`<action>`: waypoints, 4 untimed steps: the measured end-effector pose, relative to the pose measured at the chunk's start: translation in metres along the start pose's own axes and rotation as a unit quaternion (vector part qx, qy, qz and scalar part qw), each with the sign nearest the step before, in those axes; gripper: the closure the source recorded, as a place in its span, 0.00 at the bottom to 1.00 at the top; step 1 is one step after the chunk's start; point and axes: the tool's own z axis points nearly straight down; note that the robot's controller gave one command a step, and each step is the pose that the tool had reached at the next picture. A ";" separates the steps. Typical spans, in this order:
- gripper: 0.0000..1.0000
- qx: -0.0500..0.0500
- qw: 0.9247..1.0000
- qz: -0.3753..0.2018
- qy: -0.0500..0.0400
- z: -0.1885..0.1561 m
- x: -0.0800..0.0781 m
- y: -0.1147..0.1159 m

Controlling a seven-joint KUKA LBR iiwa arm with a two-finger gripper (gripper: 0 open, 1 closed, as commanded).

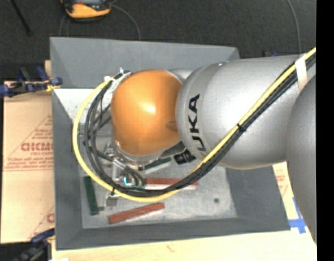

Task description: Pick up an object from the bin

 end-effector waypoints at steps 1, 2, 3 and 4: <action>0.00 -0.001 1.000 0.002 -0.004 -0.004 -0.002 -0.001; 0.00 -0.001 1.000 -0.028 -0.006 0.053 0.001 -0.027; 0.00 -0.001 0.994 -0.112 -0.006 0.127 -0.008 -0.057; 0.00 0.000 0.995 -0.098 -0.003 0.148 -0.007 -0.067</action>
Offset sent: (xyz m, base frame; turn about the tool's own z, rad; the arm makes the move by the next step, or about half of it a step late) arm -0.0084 -0.0618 -0.1322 -0.1282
